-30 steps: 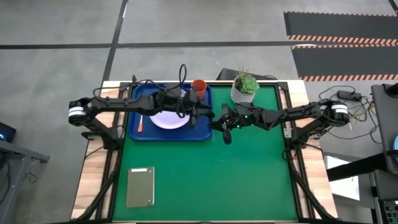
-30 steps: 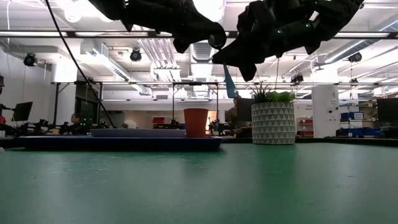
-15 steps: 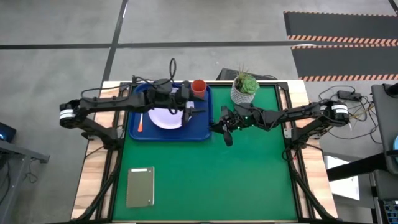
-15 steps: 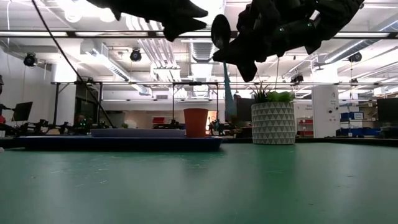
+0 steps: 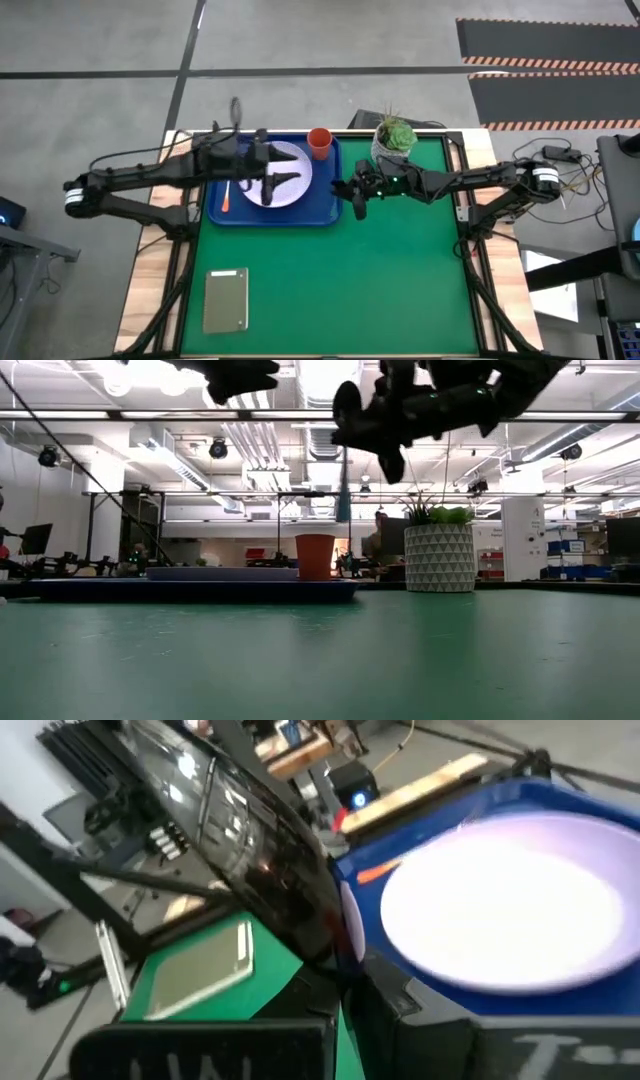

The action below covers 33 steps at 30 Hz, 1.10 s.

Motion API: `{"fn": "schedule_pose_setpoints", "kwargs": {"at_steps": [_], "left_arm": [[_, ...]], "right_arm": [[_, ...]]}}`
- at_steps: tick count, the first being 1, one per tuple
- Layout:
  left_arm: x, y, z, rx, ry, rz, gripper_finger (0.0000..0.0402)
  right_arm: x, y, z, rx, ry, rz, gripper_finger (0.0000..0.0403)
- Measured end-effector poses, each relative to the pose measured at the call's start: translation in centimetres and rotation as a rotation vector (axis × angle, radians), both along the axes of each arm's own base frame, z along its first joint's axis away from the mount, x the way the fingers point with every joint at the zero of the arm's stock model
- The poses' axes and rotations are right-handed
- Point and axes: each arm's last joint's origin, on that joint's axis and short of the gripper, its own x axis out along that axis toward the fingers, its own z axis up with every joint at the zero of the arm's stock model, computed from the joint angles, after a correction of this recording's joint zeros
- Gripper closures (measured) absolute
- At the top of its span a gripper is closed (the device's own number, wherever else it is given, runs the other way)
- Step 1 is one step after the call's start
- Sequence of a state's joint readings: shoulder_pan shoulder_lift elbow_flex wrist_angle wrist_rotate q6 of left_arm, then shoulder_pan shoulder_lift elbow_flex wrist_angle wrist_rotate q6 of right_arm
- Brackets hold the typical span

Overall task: Pick and place plate/cup/fork/spoon on tray
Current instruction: Put the blue spoon on the blue tray to the right of the white plate

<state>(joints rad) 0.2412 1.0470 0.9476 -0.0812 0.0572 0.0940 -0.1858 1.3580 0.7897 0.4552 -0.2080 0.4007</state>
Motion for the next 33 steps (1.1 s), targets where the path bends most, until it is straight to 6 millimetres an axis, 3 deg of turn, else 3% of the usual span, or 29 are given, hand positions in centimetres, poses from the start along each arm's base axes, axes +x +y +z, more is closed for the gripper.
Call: {"fn": "schedule_pose_setpoints", "kwargs": {"at_steps": [7,16,22,33], "left_arm": [[-3.0,-0.7,-2.6,0.090,-0.234,0.056,0.0238],[-5.8,-1.4,-3.7,0.139,-0.349,0.058,0.0240],[-6.8,-1.7,-3.3,0.134,-0.373,0.050,0.0240],[-7.5,-1.9,-3.4,0.102,-0.350,0.043,0.0240]], "right_arm": [[3.6,-2.4,0.9,0.028,0.001,-0.050,0.0395],[8.7,-6.1,-1.4,0.258,0.118,0.030,0.0395],[9.6,-7.5,-2.7,0.340,0.192,-0.020,0.0395],[9.0,-7.8,-4.1,0.320,0.295,-0.182,0.0395]]}}
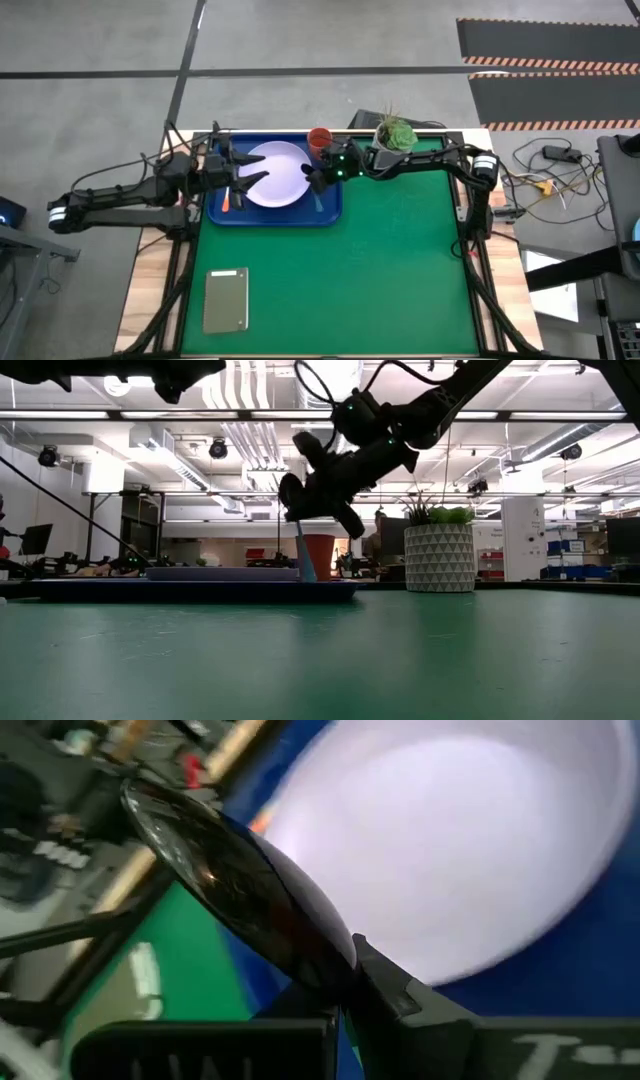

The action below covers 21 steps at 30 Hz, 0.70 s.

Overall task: Pick and place plate/cup/fork/spoon on tray
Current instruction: Put the blue spoon on the blue tray to the right of the white plate

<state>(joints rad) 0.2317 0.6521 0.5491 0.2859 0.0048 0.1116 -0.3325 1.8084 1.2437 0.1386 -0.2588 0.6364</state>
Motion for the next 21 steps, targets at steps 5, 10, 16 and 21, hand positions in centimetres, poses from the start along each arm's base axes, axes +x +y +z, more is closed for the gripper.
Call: {"fn": "schedule_pose_setpoints", "kwargs": {"at_steps": [5,10,16,21], "left_arm": [[-0.3,-0.1,0.1,0.001,-0.006,0.000,0.0240],[-0.4,-0.1,0.2,0.010,-0.012,0.002,0.0240],[-0.5,-0.1,0.3,0.011,-0.016,0.002,0.0240],[-0.5,-0.1,0.3,0.011,-0.015,0.002,0.0240]], "right_arm": [[-0.4,0.0,-0.7,-0.010,0.071,-0.040,0.0394],[-0.4,-0.1,-0.7,-0.028,0.071,-0.043,0.0394],[-0.6,-0.1,-1.1,-0.057,0.099,-0.068,0.0393],[-0.8,-0.1,-1.3,-0.081,0.123,-0.080,0.0390]]}}
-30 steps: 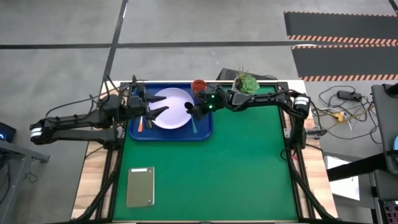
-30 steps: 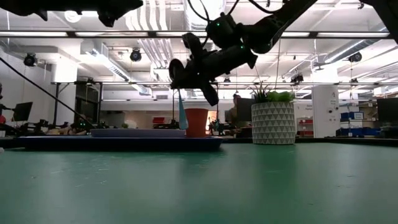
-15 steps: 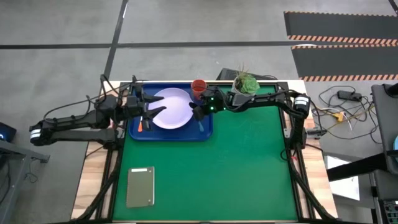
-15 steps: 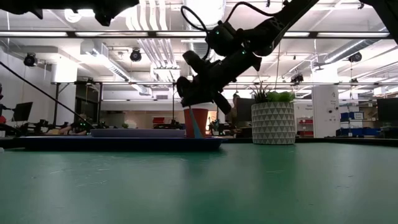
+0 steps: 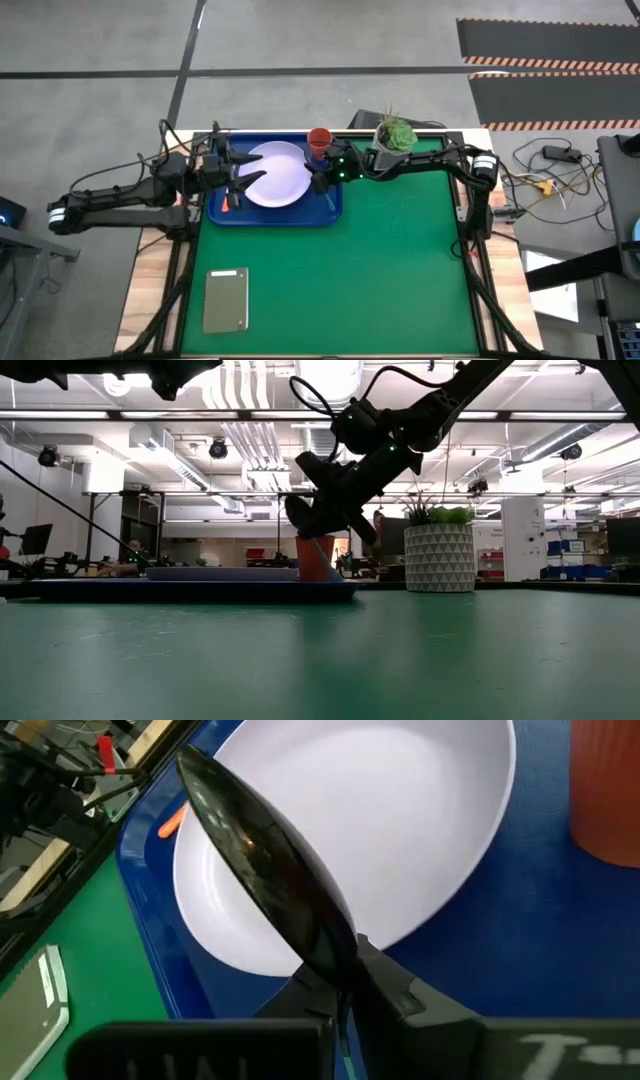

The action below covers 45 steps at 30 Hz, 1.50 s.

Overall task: Pick and place plate/cup/fork/spoon on tray
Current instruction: Put the blue spoon on the blue tray to the right of the white plate

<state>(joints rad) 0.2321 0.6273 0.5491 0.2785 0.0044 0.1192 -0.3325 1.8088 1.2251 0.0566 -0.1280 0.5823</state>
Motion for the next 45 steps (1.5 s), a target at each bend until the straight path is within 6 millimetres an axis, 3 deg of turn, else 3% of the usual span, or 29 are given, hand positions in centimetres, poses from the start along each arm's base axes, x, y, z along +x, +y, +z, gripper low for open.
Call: {"fn": "schedule_pose_setpoints", "kwargs": {"at_steps": [12,22,33,39,45], "left_arm": [[0.1,0.0,-0.1,-0.003,0.007,0.000,0.0240],[0.3,0.1,-0.2,-0.008,0.015,0.001,0.0240],[0.3,0.1,-0.2,-0.012,0.017,0.000,0.0240],[0.3,0.1,-0.5,-0.014,0.026,0.000,0.0240],[0.3,0.1,-0.4,-0.013,0.020,0.000,0.0240]], "right_arm": [[-0.1,-0.1,-0.1,-0.042,0.014,-0.029,0.0318],[0.0,-0.2,0.0,-0.043,0.000,-0.033,0.0392],[-0.7,0.2,-1.2,0.137,-0.252,-0.157,0.0394],[-1.6,1.3,-3.1,0.147,-0.212,-0.250,0.0394],[-1.7,1.5,-3.3,0.104,-0.193,-0.300,0.0391]]}}
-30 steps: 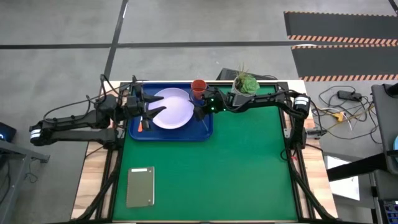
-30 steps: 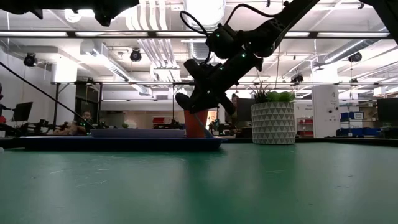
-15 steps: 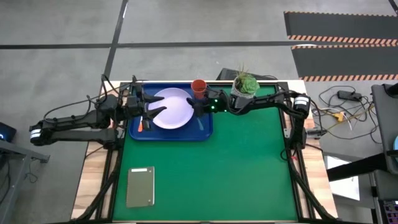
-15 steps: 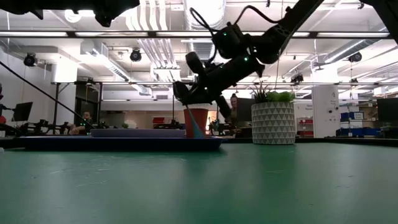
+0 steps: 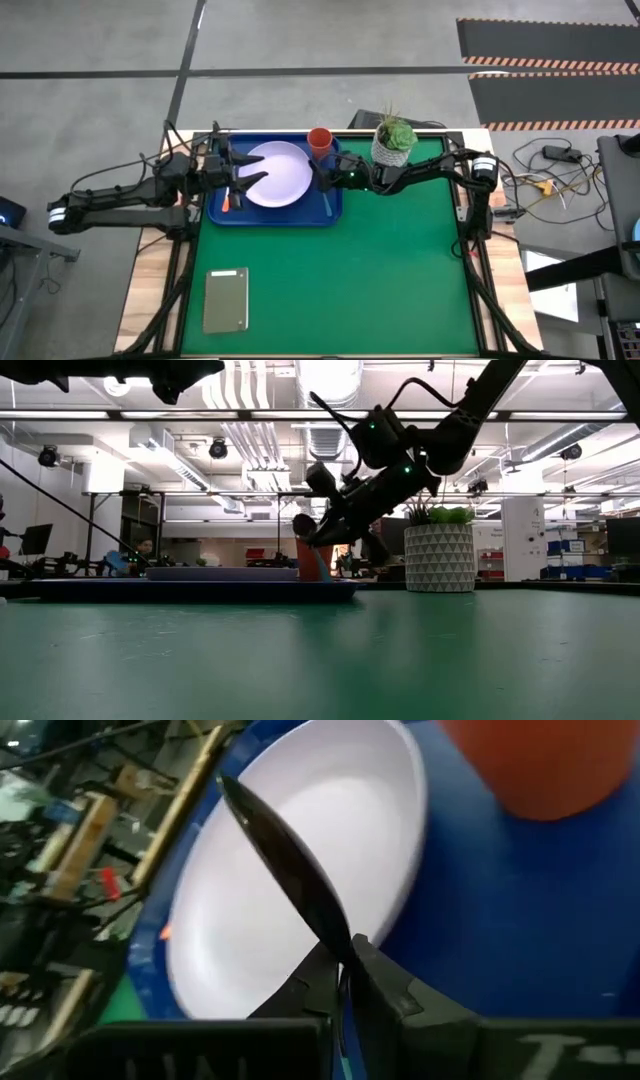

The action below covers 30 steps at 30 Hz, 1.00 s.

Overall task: Pick and place plate/cup/fork/spoon on tray
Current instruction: Put the blue spoon on the blue tray to the right of the white plate

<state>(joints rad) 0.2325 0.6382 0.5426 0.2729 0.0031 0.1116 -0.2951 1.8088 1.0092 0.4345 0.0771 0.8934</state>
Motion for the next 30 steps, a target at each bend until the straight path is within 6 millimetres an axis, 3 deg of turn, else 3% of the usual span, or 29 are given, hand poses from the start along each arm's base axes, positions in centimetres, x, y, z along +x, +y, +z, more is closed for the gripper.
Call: {"fn": "schedule_pose_setpoints", "kwargs": {"at_steps": [15,23,30], "left_arm": [[-0.2,0.0,0.0,0.002,-0.007,0.000,0.0240],[-0.3,-0.1,0.0,0.003,-0.013,0.000,0.0240],[-0.1,0.0,-0.2,-0.005,0.002,-0.001,0.0240]], "right_arm": [[-0.6,0.1,-0.9,-0.028,0.130,-0.028,0.0315],[-0.3,0.2,-0.3,-0.071,0.172,0.075,0.0333],[0.5,0.4,2.6,-0.135,0.430,0.209,0.0358]]}}
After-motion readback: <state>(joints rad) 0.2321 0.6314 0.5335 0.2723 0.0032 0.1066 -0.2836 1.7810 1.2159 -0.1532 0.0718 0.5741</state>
